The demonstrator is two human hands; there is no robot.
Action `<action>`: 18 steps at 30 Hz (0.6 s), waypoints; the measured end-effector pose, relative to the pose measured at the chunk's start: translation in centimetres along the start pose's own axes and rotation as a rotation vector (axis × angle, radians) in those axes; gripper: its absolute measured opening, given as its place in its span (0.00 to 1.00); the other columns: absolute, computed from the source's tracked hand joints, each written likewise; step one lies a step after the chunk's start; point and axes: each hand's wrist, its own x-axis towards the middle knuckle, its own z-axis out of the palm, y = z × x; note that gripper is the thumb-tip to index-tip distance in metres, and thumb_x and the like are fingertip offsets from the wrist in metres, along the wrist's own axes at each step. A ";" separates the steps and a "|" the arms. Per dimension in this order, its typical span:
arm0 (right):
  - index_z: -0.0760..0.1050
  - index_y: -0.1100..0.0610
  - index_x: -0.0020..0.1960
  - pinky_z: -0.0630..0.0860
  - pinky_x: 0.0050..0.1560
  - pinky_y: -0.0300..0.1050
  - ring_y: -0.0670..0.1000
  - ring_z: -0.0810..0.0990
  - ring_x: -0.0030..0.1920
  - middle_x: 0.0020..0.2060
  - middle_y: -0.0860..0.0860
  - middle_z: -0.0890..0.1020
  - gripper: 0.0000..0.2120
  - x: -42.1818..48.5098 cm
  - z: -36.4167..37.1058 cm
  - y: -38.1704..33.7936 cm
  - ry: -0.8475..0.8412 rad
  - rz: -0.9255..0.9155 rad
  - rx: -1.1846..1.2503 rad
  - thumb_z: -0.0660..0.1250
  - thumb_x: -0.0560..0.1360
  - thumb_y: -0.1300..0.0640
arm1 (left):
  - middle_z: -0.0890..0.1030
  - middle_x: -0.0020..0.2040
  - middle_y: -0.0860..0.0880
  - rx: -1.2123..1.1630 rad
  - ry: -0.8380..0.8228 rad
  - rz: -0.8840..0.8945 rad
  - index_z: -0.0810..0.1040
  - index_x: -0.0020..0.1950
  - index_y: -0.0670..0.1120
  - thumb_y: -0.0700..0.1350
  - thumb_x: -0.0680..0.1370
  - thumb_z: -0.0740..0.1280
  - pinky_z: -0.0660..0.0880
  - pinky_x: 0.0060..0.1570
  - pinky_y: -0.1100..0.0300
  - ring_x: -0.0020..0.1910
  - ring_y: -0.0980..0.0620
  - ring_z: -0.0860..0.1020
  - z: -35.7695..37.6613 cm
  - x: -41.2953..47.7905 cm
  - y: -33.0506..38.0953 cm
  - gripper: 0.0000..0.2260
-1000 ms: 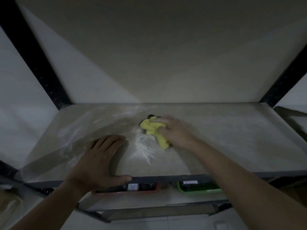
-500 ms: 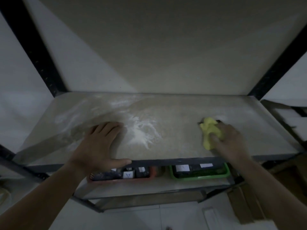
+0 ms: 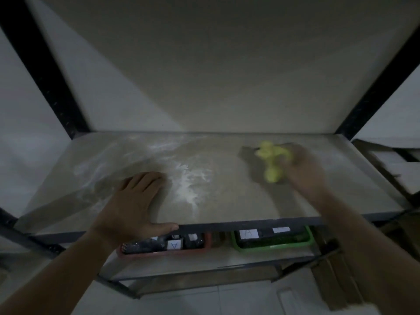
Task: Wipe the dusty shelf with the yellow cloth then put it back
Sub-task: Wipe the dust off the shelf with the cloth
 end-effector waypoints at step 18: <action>0.75 0.48 0.59 0.75 0.46 0.34 0.42 0.79 0.46 0.49 0.44 0.81 0.19 -1.9 10.3 -7.6 -0.347 -0.244 0.527 0.66 0.72 0.66 | 0.72 0.75 0.47 -0.035 -0.035 -0.010 0.71 0.77 0.44 0.80 0.69 0.58 0.67 0.71 0.43 0.73 0.44 0.71 -0.2 0.3 0.1 0.50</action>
